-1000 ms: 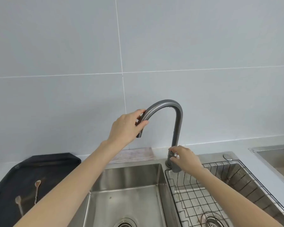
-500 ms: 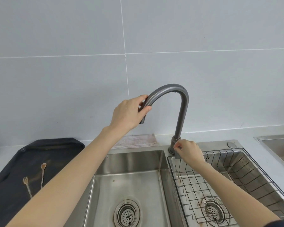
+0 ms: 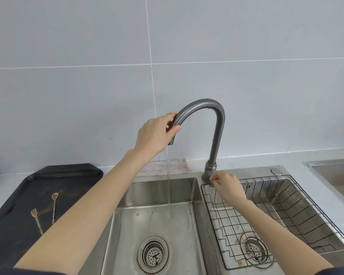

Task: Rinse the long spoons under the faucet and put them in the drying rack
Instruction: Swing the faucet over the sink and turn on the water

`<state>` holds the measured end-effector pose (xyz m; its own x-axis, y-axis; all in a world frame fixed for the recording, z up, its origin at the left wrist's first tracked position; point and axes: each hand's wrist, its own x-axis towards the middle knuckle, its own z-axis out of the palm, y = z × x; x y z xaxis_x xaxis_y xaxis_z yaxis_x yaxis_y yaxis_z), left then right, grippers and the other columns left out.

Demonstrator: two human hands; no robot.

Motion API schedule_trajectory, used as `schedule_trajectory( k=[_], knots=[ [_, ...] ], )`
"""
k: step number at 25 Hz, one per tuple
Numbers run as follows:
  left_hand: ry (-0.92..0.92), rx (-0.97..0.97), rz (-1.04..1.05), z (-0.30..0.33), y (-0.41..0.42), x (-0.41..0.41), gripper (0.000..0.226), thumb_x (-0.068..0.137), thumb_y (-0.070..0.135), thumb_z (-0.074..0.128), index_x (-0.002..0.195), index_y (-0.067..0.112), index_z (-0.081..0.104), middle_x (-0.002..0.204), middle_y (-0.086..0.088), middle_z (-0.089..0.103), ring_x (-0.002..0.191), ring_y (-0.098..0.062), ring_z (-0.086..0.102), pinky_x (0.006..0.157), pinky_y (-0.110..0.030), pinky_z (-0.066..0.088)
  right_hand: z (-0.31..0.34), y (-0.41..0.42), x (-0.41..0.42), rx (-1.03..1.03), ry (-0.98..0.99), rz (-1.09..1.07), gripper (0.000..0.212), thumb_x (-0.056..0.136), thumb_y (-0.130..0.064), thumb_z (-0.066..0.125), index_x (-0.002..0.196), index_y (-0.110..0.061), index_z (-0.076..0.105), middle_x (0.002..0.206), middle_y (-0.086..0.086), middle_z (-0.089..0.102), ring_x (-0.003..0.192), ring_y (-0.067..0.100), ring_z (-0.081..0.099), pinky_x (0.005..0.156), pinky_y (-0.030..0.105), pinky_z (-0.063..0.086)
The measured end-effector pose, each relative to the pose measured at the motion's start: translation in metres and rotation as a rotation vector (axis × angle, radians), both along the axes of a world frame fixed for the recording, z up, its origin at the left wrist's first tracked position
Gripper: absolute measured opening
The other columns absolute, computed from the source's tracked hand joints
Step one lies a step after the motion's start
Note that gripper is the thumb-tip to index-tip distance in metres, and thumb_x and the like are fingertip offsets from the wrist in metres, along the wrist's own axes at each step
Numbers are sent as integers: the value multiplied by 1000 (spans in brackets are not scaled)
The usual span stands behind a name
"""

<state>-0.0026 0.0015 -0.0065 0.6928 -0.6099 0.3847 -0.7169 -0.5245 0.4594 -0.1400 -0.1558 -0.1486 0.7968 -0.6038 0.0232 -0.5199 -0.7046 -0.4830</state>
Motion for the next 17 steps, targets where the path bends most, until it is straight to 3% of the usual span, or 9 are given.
schedule_trajectory(
  k=[7, 11, 14, 17],
  knots=[
    [63, -77, -18, -4, 3, -2, 38, 89, 31, 53, 127, 26, 51, 114, 0, 69, 102, -20, 64, 82, -31, 47, -1, 5, -2, -24, 52, 22, 25, 93, -11, 45, 113, -12, 60, 119, 5, 63, 99, 28, 62, 69, 30, 44],
    [108, -58, -71, -12, 24, 0, 47, 89, 31, 54, 135, 28, 42, 124, 3, 63, 113, -17, 60, 95, -36, 45, 7, 13, -5, -105, 55, 80, 30, 93, -18, 48, 122, -16, 56, 124, 4, 62, 104, 29, 61, 82, 36, 49],
    [111, 59, -56, -23, 47, -3, 65, 88, 40, 53, 144, 26, 24, 145, 1, 44, 134, -20, 40, 108, -37, 33, 11, 27, -6, -126, 73, 145, 45, 92, -26, 49, 136, -20, 44, 135, 1, 55, 118, 26, 54, 101, 36, 40],
    [115, 122, -15, -32, 70, -7, 72, 88, 40, 52, 146, 20, 14, 154, -1, 26, 141, -18, 26, 113, -34, 24, 11, 47, -6, -119, 143, 230, 55, 91, -34, 51, 141, -20, 34, 144, 2, 46, 132, 21, 42, 114, 39, 28]
  ],
)
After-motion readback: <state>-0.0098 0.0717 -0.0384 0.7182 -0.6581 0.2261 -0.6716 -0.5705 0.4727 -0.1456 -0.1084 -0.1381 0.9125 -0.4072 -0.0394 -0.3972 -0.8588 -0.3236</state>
